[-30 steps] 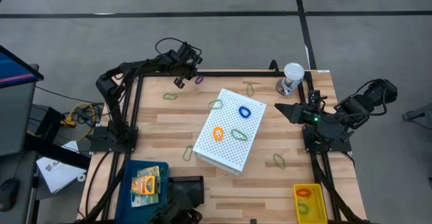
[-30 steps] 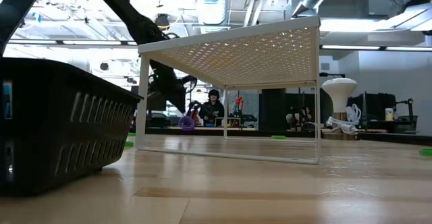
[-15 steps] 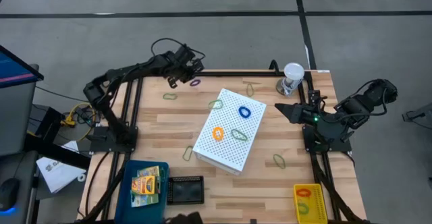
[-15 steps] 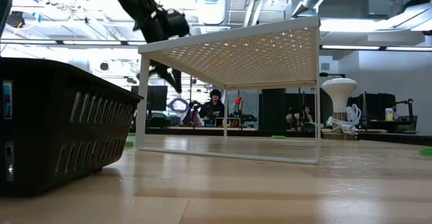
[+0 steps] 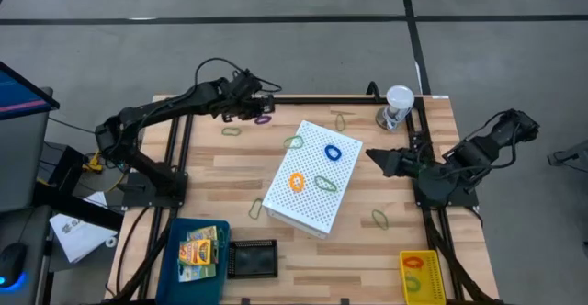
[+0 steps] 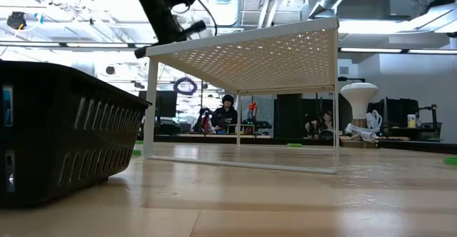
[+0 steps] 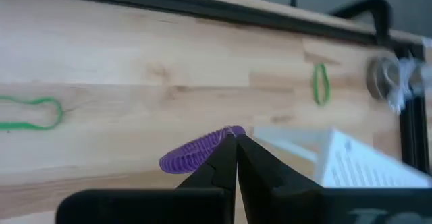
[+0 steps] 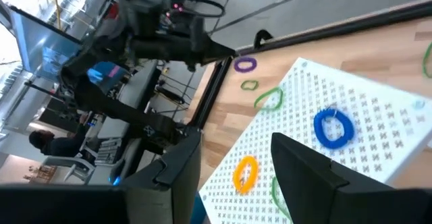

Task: Pick & Place Office Desk Supplies
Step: Put the purple spring keychain into the yellow bin

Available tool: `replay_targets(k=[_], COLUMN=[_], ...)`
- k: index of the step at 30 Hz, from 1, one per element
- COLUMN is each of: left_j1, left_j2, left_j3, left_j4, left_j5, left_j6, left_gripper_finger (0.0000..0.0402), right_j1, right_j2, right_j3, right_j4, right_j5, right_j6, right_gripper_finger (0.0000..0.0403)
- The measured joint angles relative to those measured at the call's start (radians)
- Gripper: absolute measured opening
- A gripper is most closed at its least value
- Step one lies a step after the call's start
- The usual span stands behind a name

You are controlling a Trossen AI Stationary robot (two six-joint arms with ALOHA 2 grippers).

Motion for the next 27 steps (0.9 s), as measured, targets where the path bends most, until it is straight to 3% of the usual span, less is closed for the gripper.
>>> replay_targets(k=[18,27], left_j1=[-0.424,-0.59], left_j2=[-0.105,-0.105], left_j3=[0.0,0.0], left_j4=[0.008,0.182], left_j5=[-0.077,-0.076], left_j6=[0.068,0.045], left_gripper_finger=[0.0,0.0], right_j1=[0.075,0.074], right_j2=[-0.027,-0.026], right_j3=[0.0,0.0], right_j4=[0.002,-0.004], right_j5=[0.106,0.105], right_j6=[0.041,0.041], right_gripper_finger=[0.0175,0.0175])
